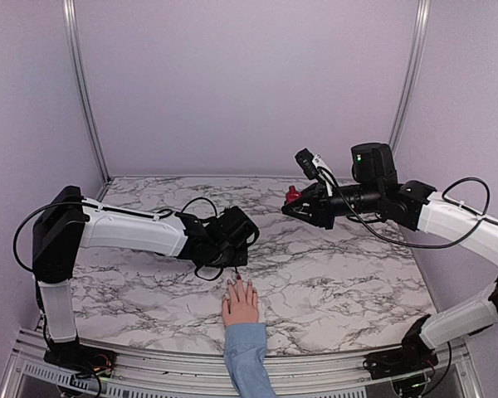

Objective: Paint the nails
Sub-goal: Paint the nail with the hand.

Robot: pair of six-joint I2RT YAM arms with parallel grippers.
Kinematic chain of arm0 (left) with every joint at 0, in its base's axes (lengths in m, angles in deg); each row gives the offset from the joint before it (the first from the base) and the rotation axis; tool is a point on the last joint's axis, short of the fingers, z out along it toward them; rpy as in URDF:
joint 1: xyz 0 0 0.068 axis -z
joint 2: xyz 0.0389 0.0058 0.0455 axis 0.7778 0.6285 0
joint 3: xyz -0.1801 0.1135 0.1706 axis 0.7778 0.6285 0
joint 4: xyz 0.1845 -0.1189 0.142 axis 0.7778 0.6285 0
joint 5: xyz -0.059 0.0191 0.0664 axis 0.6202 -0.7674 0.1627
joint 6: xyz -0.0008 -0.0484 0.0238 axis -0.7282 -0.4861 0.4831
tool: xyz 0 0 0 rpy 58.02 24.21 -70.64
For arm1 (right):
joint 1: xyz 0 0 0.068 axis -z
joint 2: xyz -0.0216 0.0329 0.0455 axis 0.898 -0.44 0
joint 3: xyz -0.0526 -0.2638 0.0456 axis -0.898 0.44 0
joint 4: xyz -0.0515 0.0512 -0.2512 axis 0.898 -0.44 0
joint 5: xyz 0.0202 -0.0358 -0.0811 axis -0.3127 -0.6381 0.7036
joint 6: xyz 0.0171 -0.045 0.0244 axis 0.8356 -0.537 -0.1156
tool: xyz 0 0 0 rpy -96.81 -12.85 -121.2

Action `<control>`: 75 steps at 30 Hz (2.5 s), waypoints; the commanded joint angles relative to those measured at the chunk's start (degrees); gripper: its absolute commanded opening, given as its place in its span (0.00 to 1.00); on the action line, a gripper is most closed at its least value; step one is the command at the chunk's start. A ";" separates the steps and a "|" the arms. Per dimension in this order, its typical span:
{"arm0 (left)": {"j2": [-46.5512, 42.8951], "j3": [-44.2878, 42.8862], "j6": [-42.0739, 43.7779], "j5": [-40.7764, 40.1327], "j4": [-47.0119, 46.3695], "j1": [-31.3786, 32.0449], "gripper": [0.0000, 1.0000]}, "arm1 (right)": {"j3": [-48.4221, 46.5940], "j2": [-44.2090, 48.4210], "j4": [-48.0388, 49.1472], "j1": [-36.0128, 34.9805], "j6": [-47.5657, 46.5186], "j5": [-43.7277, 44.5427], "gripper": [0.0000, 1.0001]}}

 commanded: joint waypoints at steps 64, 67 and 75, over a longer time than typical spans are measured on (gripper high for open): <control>-1.55 0.19 -1.92 0.64 1.07 1.66 0.00 | -0.28 2.03 0.03 0.56 0.30 -0.52 0.00; -0.98 -0.24 -1.85 0.87 1.47 1.58 0.00 | -0.30 2.03 0.02 0.55 0.21 -0.34 0.00; -0.32 -0.94 -1.81 0.79 2.17 1.23 0.00 | -0.28 1.95 -0.07 0.54 0.03 -0.04 0.00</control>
